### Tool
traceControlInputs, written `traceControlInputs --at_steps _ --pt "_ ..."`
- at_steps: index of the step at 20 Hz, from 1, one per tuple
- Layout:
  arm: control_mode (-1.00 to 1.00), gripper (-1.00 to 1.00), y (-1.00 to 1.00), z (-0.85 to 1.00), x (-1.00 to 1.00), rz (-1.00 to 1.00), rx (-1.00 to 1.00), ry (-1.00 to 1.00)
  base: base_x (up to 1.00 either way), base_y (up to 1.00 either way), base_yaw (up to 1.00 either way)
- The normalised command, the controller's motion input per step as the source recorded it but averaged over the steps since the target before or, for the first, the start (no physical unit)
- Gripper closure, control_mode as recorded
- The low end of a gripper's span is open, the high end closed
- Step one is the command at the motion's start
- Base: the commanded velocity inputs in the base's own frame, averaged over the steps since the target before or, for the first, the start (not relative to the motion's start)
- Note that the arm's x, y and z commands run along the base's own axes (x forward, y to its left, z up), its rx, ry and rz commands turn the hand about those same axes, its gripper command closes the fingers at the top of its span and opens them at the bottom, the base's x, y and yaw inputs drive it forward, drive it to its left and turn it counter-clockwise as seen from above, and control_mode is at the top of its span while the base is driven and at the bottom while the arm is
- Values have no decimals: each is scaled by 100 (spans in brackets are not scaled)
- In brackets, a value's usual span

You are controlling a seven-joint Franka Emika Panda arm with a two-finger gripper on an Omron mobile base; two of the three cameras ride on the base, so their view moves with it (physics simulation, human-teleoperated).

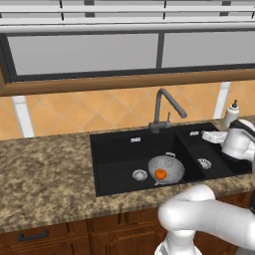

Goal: Put the colander in the sink, put the orange in the colander, and turn on the sink faucet and pour water over the colander.

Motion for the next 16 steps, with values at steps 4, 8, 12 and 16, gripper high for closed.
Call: traceControlInputs --at_steps 4,8,12,16 --pt "-100 -100 2 -23 63 0 0 -5 0 0 0" --pt "-100 -100 3 -15 44 0 0 -9 0 0 0" --pt "-100 -100 0 0 29 -1 0 -8 0 0 0" --pt "-100 -100 0 0 24 -1 0 -4 0 0 0"
